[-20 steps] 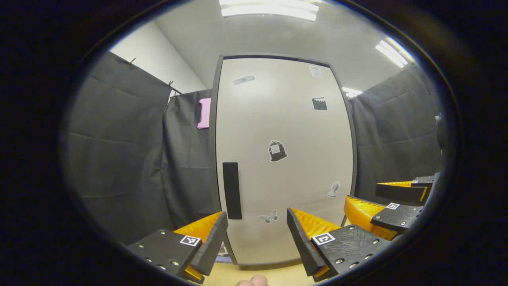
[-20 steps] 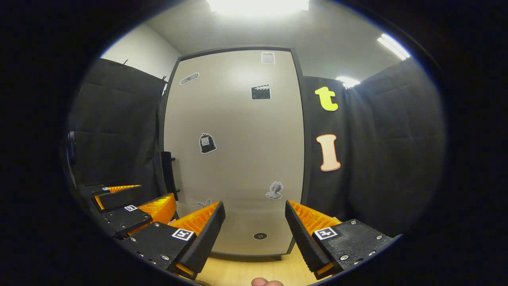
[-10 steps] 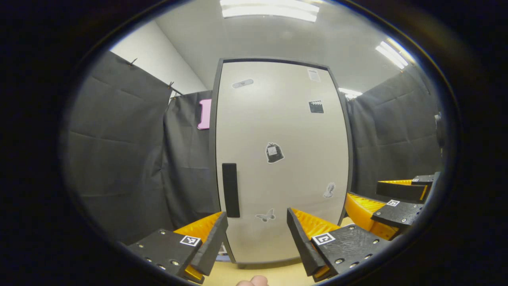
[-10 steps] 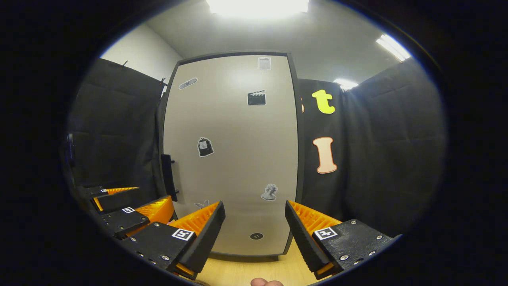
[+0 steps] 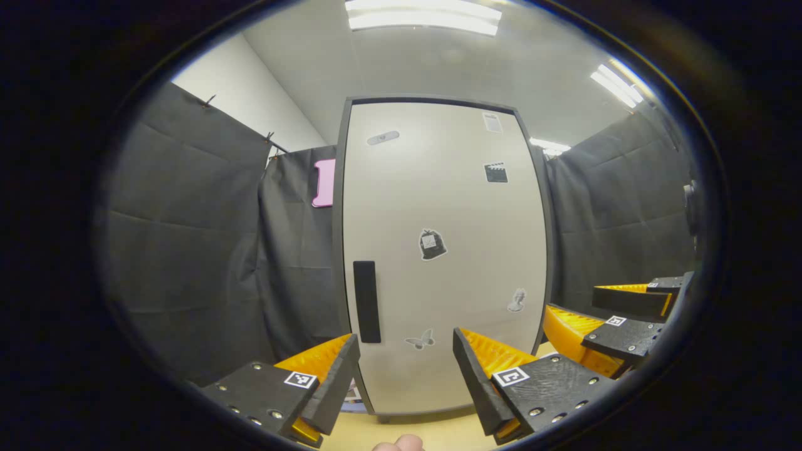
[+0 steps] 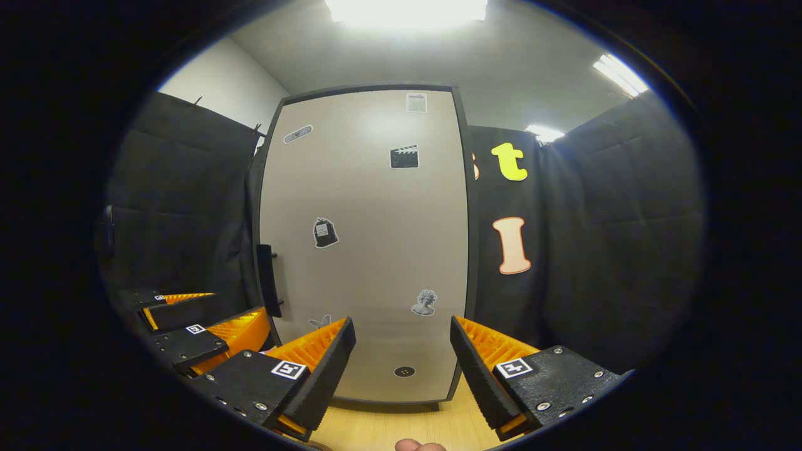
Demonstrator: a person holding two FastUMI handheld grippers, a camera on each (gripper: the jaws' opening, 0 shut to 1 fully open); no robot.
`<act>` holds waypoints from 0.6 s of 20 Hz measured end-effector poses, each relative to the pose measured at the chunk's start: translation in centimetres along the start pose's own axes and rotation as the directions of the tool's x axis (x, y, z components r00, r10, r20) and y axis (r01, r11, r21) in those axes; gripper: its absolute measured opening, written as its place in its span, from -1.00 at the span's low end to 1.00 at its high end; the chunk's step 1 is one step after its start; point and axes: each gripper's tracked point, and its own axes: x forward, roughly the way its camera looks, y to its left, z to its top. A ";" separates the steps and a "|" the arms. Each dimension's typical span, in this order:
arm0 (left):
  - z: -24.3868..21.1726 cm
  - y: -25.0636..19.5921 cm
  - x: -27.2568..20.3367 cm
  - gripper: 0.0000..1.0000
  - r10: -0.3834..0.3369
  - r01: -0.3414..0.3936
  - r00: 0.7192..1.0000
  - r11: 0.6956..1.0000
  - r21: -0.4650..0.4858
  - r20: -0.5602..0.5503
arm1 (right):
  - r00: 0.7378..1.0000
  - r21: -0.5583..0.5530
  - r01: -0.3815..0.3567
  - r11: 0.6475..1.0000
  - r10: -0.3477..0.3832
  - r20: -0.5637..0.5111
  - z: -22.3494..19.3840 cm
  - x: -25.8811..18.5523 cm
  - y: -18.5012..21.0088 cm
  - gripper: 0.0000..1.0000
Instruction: Open the cabinet door with the right hand, grasp the bottle in the cabinet with the left hand and place it on the coaster, then close the cabinet door with the right hand.
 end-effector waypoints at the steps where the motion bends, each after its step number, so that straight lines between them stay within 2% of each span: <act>1: 0.0 0.1 -0.1 0.80 0.001 -0.001 1.000 1.000 -0.003 0.001 | 1.000 -0.004 0.001 1.000 -0.001 0.001 0.1 0.1 0.0 0.89; 2: -0.1 0.4 -0.1 0.62 0.003 -0.003 1.000 1.000 -0.004 0.001 | 1.000 -0.009 0.001 1.000 -0.001 0.001 0.1 0.2 -0.1 0.88; 3: -0.3 0.6 -0.2 0.62 0.004 -0.004 1.000 1.000 -0.004 -0.001 | 1.000 -0.012 -0.001 1.000 0.001 0.001 0.1 0.4 0.0 0.89; 4: -0.4 0.8 -0.3 0.80 0.003 -0.003 1.000 1.000 -0.004 -0.006 | 1.000 -0.014 -0.003 1.000 0.003 0.001 0.2 0.6 0.0 0.88; 5: -0.6 0.8 -0.4 0.72 -0.005 0.005 1.000 1.000 -0.008 -0.005 | 1.000 -0.014 -0.010 1.000 0.010 0.002 0.2 0.8 0.2 0.88; 7: -0.8 0.8 -0.6 0.71 -0.014 0.014 1.000 1.000 -0.014 -0.007 | 1.000 -0.017 -0.021 1.000 0.021 0.012 0.5 1.3 0.6 0.89; 8: -0.8 1.1 -0.8 0.80 -0.016 0.016 1.000 1.000 -0.013 -0.009 | 0.999 -0.019 -0.030 0.999 0.031 0.018 0.7 1.6 1.0 0.88; 9: -0.9 1.4 -1.0 0.72 -0.021 0.021 1.000 1.000 -0.014 -0.009 | 0.999 -0.024 -0.040 0.999 0.040 0.021 0.8 2.0 1.4 0.89; 11: -1.4 1.7 -1.5 0.71 -0.047 0.046 0.999 0.999 -0.025 -0.009 | 0.997 -0.033 -0.065 0.997 0.066 0.029 1.0 2.6 2.4 0.88; 12: -1.7 2.5 -2.0 0.71 -0.030 0.030 0.999 0.999 -0.024 -0.014 | 0.996 -0.038 -0.080 0.996 0.082 0.032 1.0 3.0 3.2 0.88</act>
